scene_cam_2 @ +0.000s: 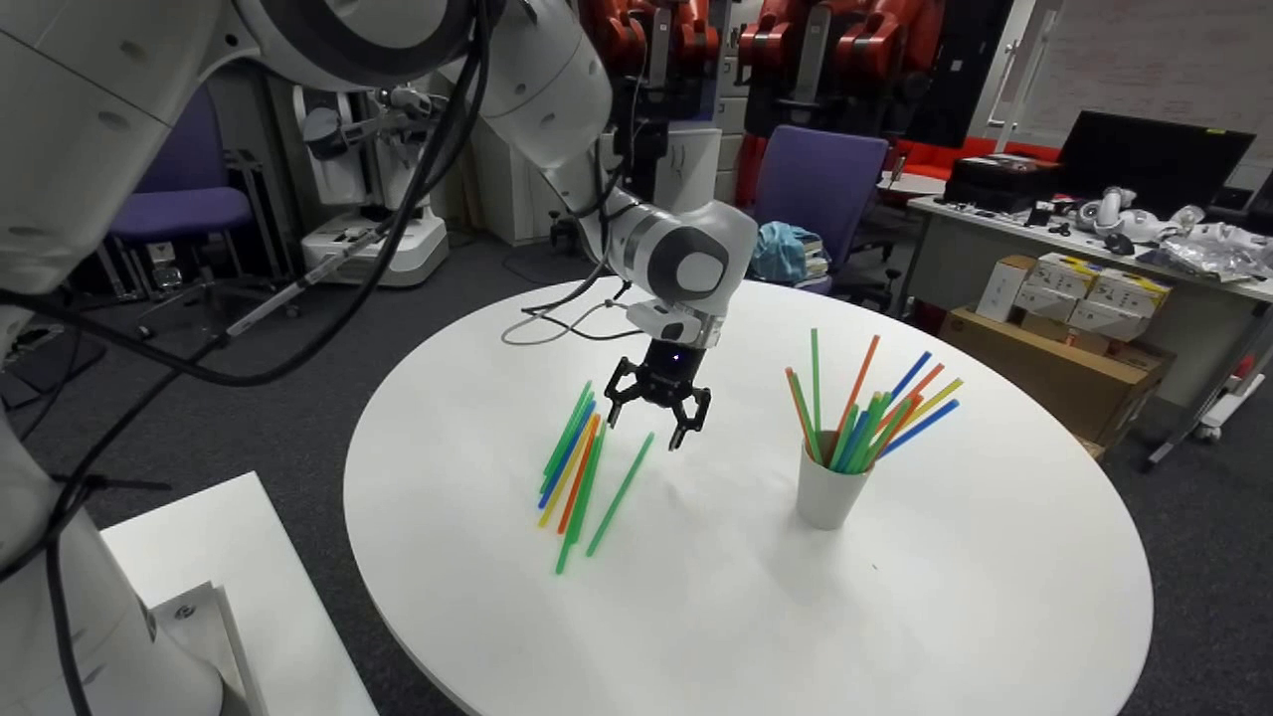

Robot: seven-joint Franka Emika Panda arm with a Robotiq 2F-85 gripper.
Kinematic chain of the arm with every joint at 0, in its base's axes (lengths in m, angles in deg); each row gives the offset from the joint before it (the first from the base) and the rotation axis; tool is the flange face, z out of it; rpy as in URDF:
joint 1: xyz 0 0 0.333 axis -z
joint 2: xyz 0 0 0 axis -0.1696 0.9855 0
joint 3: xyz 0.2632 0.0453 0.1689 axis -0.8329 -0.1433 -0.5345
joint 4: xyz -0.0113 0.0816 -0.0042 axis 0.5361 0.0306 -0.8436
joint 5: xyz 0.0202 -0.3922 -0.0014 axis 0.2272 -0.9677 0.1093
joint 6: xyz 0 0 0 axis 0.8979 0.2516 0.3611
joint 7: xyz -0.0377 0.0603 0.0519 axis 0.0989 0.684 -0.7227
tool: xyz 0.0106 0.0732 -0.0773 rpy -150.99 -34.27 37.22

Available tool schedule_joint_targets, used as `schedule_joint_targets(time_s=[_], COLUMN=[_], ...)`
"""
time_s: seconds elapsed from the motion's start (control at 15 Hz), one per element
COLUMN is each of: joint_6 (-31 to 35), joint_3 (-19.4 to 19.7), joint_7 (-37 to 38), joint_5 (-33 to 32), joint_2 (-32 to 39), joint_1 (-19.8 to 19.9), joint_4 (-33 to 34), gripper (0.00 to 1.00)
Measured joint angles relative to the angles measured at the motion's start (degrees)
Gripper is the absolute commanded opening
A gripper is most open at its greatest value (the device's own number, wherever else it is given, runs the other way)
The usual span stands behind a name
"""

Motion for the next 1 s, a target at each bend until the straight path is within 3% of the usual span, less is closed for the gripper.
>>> schedule_joint_targets(time_s=[0.4,1.0], joint_6=[14.8,16.1], joint_3=[0.7,0.7], joint_7=[0.0,-0.1], joint_5=[-0.1,0.2], joint_2=[-2.8,-6.2], joint_1=[-1.2,-1.2], joint_4=[-12.5,-18.5], gripper=[1.0,1.0])
